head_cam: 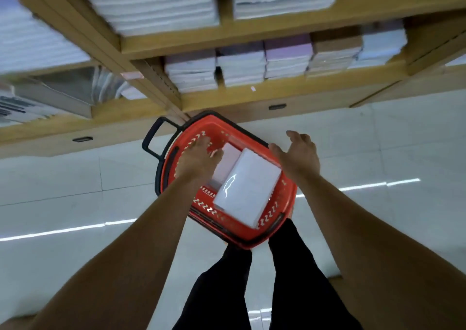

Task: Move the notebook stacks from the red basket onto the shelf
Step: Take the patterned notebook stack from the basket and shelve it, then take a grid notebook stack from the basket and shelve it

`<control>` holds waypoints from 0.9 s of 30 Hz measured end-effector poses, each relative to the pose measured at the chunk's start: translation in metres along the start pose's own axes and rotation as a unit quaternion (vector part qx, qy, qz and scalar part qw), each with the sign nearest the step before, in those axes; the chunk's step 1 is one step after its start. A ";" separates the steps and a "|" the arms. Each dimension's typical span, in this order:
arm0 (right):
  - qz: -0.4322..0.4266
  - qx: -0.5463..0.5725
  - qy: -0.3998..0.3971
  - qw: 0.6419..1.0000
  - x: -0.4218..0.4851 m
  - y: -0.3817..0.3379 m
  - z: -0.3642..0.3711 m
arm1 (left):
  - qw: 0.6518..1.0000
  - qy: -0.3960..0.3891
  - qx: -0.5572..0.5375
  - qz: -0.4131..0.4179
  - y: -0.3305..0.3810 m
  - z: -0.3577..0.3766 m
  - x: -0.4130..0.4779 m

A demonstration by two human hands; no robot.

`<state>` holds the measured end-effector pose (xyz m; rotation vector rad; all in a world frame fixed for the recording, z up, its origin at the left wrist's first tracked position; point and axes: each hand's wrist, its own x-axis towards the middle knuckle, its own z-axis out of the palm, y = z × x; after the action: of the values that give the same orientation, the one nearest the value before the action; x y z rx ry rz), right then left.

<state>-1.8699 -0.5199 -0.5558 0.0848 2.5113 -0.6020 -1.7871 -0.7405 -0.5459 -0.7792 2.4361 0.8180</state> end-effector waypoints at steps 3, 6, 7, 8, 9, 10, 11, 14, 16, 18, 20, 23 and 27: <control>0.036 -0.015 -0.037 0.999 -0.005 0.039 0.052 | 0.996 -0.063 0.041 -0.041 -0.049 0.040 0.002; 0.062 -0.021 -0.053 0.996 -0.004 0.071 0.097 | 0.992 -0.103 0.053 -0.058 -0.079 0.073 0.011; 0.074 -0.019 -0.061 0.995 -0.002 0.080 0.115 | 0.991 -0.106 0.057 -0.055 -0.089 0.085 0.017; 0.082 -0.019 -0.068 0.994 0.000 0.087 0.127 | 0.992 -0.106 0.057 -0.048 -0.096 0.094 0.024; 0.087 -0.017 -0.074 0.993 0.001 0.092 0.138 | 0.992 -0.105 0.058 -0.043 -0.100 0.100 0.029; 0.091 -0.012 -0.080 0.993 0.004 0.099 0.154 | 0.992 -0.104 0.062 -0.041 -0.107 0.111 0.038; 0.092 -0.006 -0.083 0.992 0.007 0.106 0.170 | 0.991 -0.104 0.070 -0.040 -0.112 0.122 0.048; 0.110 0.014 -0.093 0.990 0.010 0.123 0.215 | 0.988 -0.124 0.080 -0.037 -0.122 0.152 0.074; 0.136 0.027 -0.088 0.986 0.011 0.130 0.240 | 0.985 -0.152 0.078 -0.026 -0.131 0.169 0.088; 0.163 0.061 -0.063 0.983 0.012 0.136 0.267 | 0.983 -0.164 0.080 -0.012 -0.144 0.184 0.099; 0.181 0.104 -0.033 0.977 0.012 0.138 0.293 | 0.983 -0.166 0.082 0.009 -0.158 0.198 0.110; 0.175 0.118 0.013 0.977 0.008 0.137 0.315 | 0.983 -0.166 0.072 0.025 -0.173 0.207 0.115; 0.180 0.122 0.063 0.974 0.007 0.134 0.332 | 0.983 -0.180 0.032 0.029 -0.196 0.219 0.118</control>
<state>-1.6851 -0.5445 -0.8611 0.6738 2.4404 -0.7644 -1.6992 -0.7709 -0.8481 -0.4893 2.1574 0.8172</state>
